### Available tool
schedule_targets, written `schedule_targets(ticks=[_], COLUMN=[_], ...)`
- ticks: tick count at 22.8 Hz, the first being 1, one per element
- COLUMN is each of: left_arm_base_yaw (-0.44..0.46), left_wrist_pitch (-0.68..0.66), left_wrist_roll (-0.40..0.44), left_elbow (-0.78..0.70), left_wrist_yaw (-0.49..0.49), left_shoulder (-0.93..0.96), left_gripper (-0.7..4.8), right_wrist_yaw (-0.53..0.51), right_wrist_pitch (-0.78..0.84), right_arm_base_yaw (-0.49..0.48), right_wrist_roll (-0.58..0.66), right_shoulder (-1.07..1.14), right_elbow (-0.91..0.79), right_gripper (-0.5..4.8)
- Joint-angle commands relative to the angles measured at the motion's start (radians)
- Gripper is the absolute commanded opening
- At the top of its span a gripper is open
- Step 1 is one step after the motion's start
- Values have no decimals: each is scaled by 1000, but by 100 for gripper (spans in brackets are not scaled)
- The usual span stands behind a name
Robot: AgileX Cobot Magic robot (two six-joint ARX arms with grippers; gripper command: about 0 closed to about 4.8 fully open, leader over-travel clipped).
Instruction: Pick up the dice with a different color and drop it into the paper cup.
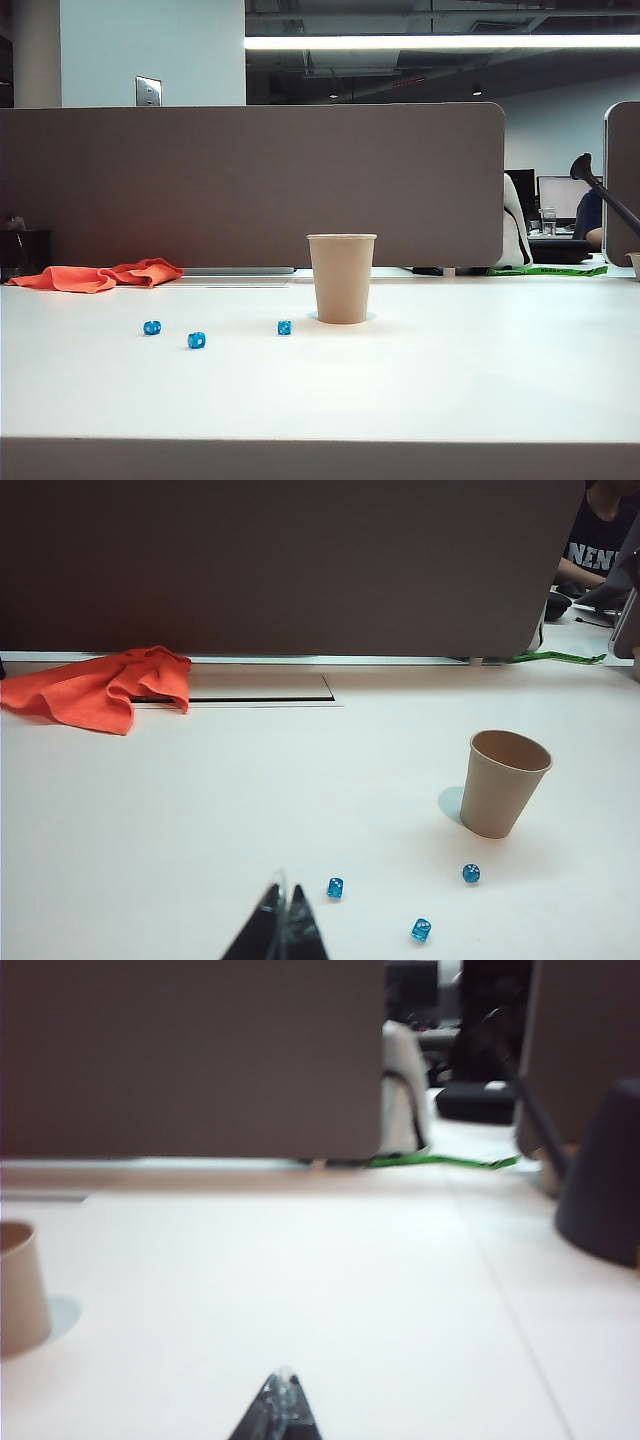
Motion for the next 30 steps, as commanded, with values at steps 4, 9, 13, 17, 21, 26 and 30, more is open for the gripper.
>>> schedule_targets(ticks=[4,9,13,17,21,26,30], left_arm_base_yaw=[0,0,0,0,0,0,1], left_wrist_pitch=[75,230,396,449,468,461,463], left_wrist_roll=[26,27,27,86,135,137,162], left_elbow=[-24,-138,-236,-295,-345,-379,-379], left_wrist_yaw=[3,5,84,99,98,-2,-70], left_shoulder=[2,2,2,1,1,1,1], left_gripper=[-6,-6,-6,-6,-6,-6,-6], right_wrist_yaw=[-37,-52,-69,-69,-69,-69,-69], right_wrist_pitch=[16,32,31,31,31,29,29], right_arm_base_yaw=[-14,-13,-13,-13,-13,-14,-14], right_wrist_roll=[-5,-12,-12,-12,-12,-12,-12], right_shoulder=[-2,-3,-3,-3,-3,-3,-3], right_elbow=[-36,-36,-36,-36,-36,-36,-36], right_gripper=[-5,-5,-5,-5,-5,-5,-5])
